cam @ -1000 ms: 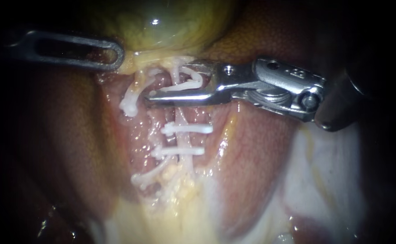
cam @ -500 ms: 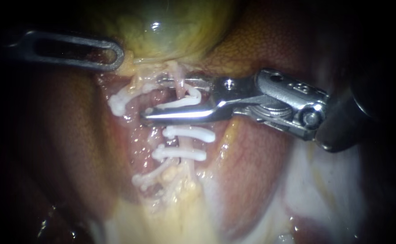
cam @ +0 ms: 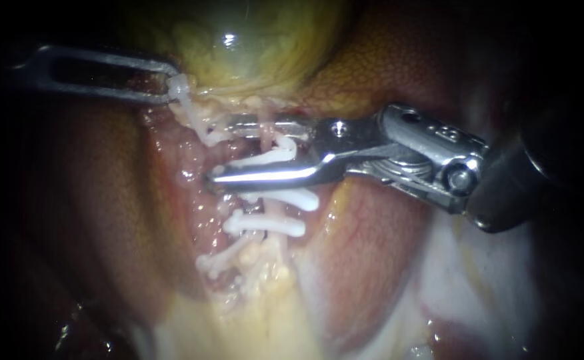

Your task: Clipping third clip right tube

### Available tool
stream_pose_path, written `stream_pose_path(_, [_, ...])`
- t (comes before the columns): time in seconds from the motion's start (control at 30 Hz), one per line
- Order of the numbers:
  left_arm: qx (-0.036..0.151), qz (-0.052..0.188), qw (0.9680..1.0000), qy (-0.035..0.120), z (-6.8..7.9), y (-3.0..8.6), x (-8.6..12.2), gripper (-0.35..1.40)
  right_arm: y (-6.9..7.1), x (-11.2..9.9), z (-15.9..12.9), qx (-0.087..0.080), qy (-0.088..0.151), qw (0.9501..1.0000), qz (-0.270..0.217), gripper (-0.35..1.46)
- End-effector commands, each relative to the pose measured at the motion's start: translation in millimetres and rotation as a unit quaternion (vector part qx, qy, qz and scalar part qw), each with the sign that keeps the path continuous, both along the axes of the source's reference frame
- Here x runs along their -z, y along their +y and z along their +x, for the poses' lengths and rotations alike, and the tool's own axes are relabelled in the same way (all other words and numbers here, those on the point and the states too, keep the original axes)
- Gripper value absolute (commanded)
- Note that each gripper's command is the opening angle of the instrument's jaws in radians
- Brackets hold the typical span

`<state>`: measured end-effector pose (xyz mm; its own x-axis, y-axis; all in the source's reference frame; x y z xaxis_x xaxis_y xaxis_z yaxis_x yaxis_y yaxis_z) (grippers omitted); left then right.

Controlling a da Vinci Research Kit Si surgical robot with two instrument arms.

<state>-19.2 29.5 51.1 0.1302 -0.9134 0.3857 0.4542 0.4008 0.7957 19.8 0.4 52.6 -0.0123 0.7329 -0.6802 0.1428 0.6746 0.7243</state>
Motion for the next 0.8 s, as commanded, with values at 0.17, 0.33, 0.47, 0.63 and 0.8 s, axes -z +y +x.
stream_pose_path(0.17, [0.0,0.0,1.0,0.0,0.0,0.0,0.0,-0.35,0.1,-0.3,-1.5,0.002,0.002,1.0,0.006,0.29])
stream_pose_path(0.33, [0.002,0.003,1.0,0.0,0.0,0.0,0.0,-0.35,-0.2,0.0,-2.2,0.011,0.007,0.9998,0.015,0.27])
stream_pose_path(0.47, [0.002,0.003,1.0,0.0,0.0,0.0,0.0,-0.35,-0.5,0.4,-2.0,0.016,0.009,0.9996,0.021,0.26])
stream_pose_path(0.63, [0.002,0.003,1.0,0.0,0.0,0.0,0.0,-0.35,-0.5,0.4,-1.9,0.016,0.009,0.9996,0.024,0.23])
stream_pose_path(0.8, [0.001,0.003,1.0,0.0,0.0,0.0,0.0,-0.35,-0.5,0.4,-1.7,0.016,0.008,0.9993,0.033,0.16])
